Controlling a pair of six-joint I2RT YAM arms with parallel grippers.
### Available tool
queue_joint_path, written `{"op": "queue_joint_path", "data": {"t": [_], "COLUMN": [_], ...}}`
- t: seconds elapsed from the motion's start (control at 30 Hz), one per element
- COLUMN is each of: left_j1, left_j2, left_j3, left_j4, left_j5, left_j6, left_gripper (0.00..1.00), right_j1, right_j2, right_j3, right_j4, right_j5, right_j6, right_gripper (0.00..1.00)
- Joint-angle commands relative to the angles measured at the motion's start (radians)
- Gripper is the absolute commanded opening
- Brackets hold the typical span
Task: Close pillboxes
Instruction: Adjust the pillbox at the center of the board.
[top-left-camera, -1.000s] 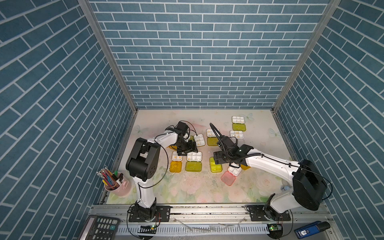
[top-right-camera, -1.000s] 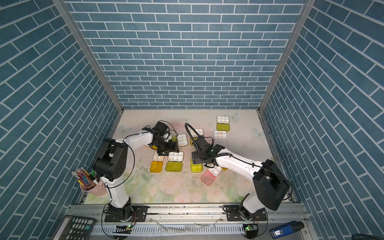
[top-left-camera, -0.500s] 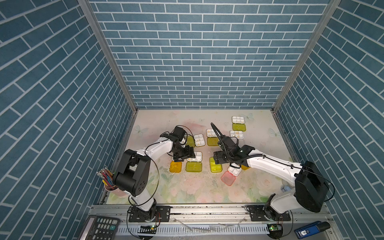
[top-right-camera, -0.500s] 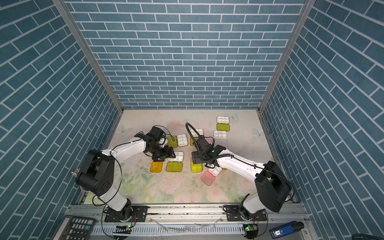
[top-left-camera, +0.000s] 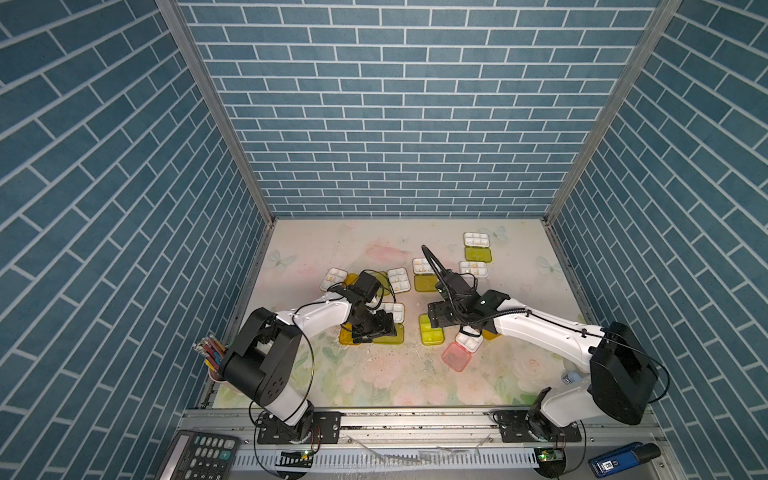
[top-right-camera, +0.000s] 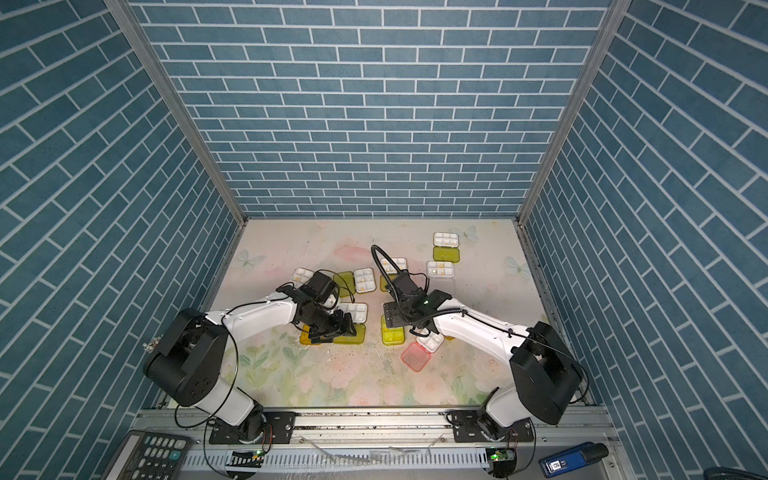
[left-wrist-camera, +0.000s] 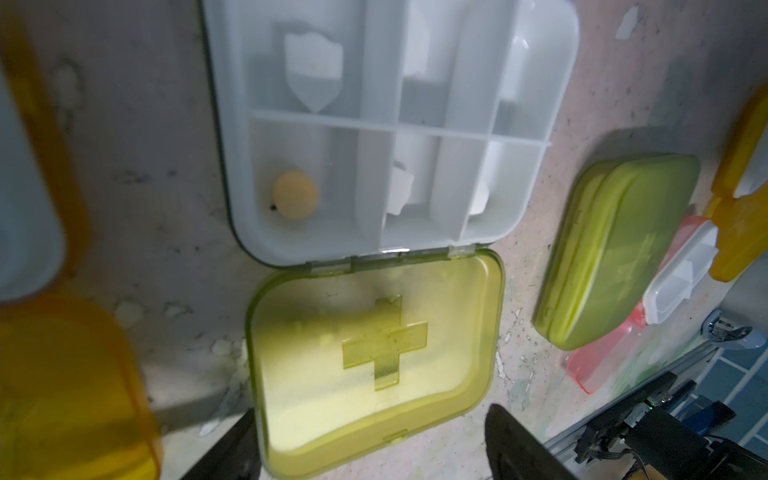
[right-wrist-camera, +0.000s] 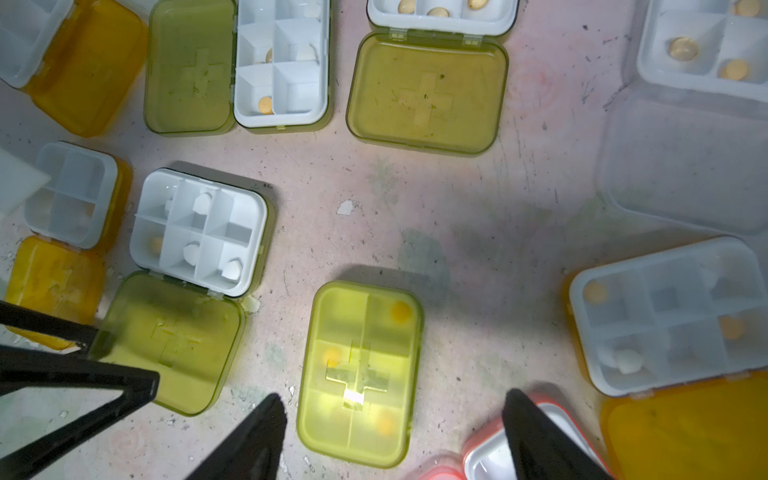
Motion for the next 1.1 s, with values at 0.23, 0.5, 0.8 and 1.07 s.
{"op": "queue_joint_path", "data": {"t": [0.23, 0.5, 0.8, 1.07], "left_j1": [-0.088, -0.146, -0.162, -0.176], "left_j2": [0.055, 0.107, 0.159, 0.208], "left_j3": [0.025, 0.062, 0.103, 0.152], "left_j4": [0.099, 0.18, 0.253, 0.331], "left_j5": [-0.002, 0.013, 0.04, 0.056], "left_j6": [-0.069, -0.125, -0.15, -0.178], "left_gripper": [0.84, 0.84, 0.84, 0.84], "right_j1": [-0.008, -0.017, -0.044, -0.06], "right_j2": [-0.038, -0.06, -0.095, -0.113], "right_j3": [-0.011, -0.029, -0.045, -0.06], "right_j4": [-0.028, -0.033, -0.049, -0.056], "right_j5": [0.038, 0.039, 0.039, 0.033], "right_j6": [-0.017, -0.015, -0.013, -0.007], "right_gripper": [0.83, 0.83, 0.83, 0.83]}}
